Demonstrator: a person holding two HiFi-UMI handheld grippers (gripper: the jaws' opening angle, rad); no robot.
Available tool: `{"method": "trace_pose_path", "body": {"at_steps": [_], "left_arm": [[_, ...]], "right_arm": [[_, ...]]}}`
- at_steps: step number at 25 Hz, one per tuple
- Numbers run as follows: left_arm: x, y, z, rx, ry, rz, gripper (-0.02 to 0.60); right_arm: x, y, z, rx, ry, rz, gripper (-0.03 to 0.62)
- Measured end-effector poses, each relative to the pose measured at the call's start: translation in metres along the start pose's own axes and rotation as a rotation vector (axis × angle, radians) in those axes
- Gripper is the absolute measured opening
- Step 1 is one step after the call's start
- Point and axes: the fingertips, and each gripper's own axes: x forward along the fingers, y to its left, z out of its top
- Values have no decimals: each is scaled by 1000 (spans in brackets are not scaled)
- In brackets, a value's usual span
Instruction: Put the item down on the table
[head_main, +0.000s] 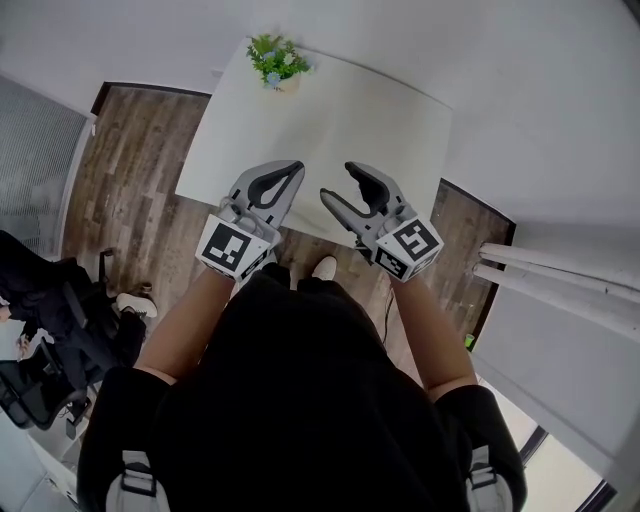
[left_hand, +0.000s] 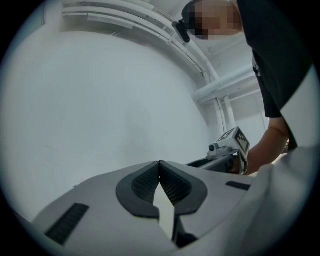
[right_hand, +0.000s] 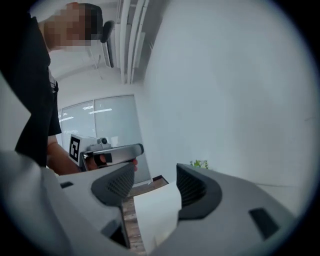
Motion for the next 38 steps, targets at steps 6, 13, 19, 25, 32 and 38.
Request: {"method": "trace_pose_path", "body": {"at_steps": [6, 13, 19, 25, 32, 38], "left_arm": [[1, -19, 16, 19, -5, -41, -6], [-4, -39, 21, 18, 3, -94, -6], [2, -47, 24, 25, -3, -118, -6], [6, -50, 29, 16, -5, -130, -6], [6, -52, 30, 21, -5, -133, -6], [5, -50, 31, 19, -6, -124, -6]], "right_arm": [[-28, 14, 34, -92, -75, -37, 247], [-50, 24, 44, -108, -125, -63, 145], [-55, 17, 40, -105, -136, -117, 34], [-55, 13, 46, -113, -150, -165, 2], [-53, 14, 57, -125, -172, -191, 2], [-52, 21, 58, -166, -173, -178, 2]]}}
